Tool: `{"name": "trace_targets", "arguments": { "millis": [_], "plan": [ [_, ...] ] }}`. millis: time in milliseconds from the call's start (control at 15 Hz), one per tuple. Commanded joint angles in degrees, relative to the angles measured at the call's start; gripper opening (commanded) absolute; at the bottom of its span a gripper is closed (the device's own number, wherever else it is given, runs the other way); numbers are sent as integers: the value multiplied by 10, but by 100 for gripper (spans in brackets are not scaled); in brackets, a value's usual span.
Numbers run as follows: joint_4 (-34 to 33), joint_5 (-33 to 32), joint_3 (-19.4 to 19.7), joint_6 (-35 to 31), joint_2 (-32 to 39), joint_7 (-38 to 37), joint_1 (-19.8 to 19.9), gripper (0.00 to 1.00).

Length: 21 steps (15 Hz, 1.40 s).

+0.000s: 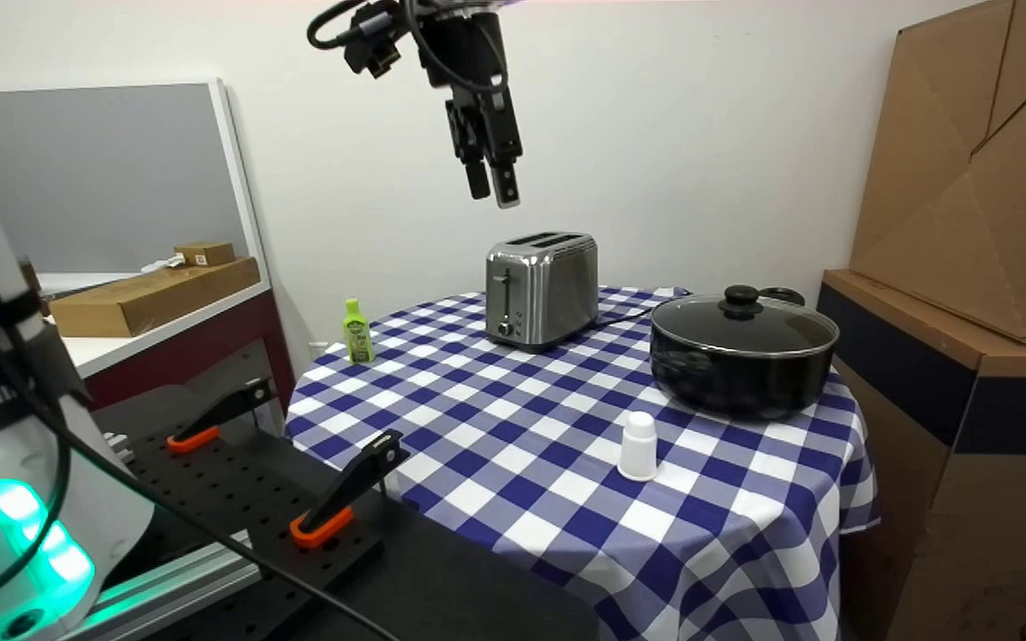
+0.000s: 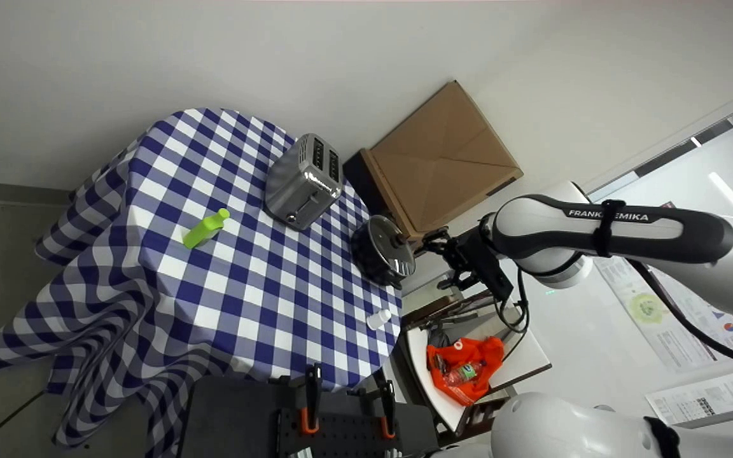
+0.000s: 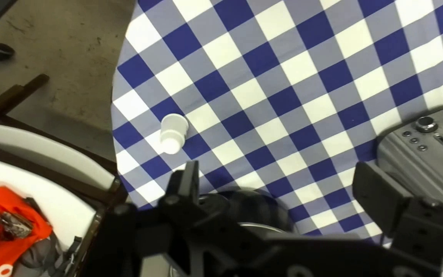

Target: Move the white objects to the left

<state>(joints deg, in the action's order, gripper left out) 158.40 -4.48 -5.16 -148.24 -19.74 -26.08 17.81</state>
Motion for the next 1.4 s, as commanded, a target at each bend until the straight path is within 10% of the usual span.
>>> {"name": "trace_targets", "arguments": {
  "millis": [0, 533, 1333],
  "plan": [
    [-1, -37, 41, -49, 58, -12, 33, 100],
    [-15, -154, 106, -156, 183, -88, 72, 100],
    [-136, -307, 140, -204, 359, -322, 6, 100]
  ]
}}
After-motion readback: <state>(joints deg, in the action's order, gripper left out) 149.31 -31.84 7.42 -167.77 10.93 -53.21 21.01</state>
